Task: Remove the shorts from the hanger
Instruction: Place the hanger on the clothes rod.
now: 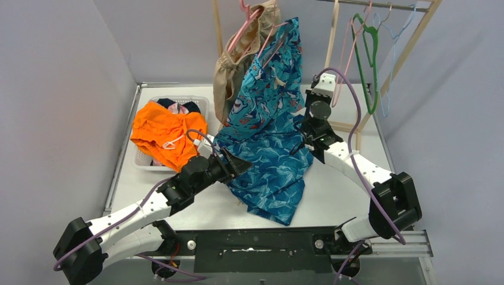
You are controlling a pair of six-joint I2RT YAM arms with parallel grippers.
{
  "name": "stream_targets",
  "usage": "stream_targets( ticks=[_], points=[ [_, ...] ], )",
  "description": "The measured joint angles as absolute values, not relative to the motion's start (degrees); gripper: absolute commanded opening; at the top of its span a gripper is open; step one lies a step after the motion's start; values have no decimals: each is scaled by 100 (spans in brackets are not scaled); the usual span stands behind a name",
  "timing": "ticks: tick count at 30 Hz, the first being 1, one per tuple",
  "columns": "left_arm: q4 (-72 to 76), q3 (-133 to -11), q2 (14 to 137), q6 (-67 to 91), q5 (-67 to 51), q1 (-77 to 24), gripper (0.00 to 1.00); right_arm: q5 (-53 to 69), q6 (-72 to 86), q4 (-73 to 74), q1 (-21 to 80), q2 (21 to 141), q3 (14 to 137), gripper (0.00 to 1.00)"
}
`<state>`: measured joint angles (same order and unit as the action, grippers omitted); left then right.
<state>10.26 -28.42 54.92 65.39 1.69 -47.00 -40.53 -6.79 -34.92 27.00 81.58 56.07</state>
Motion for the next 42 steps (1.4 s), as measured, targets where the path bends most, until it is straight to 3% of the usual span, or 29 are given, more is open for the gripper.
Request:
stream_targets(
  ticks=[18,20,24,27,31,35,37,42],
  points=[
    [1026,-2840,5485,6545,119,-4613,63,-3638,-49,-3074,2342,8512,5990,0],
    [1022,-2840,5476,6545,119,-4602,63,-3588,132,-2902,2390,8416,5990,8],
    [1024,-2840,5443,6545,115,-4589,63,-3592,491,-2309,2552,8025,5988,14],
    [1020,-2840,5441,6545,86,-4574,63,-3625,738,-1916,2694,7754,5988,31],
    [1022,-2840,5441,6545,32,-4565,63,-3708,1046,-1459,2821,7454,5988,46],
    [1022,-2840,5443,6543,-36,-4563,63,-3776,1332,-1098,2827,7190,5988,49],
    [1020,-2840,5441,6539,-54,-4563,63,-3778,1468,-958,2827,7057,5988,57],
    [985,-2840,5395,6510,-58,-4563,63,-3660,1922,-475,2851,6689,5988,64]
  ],
)
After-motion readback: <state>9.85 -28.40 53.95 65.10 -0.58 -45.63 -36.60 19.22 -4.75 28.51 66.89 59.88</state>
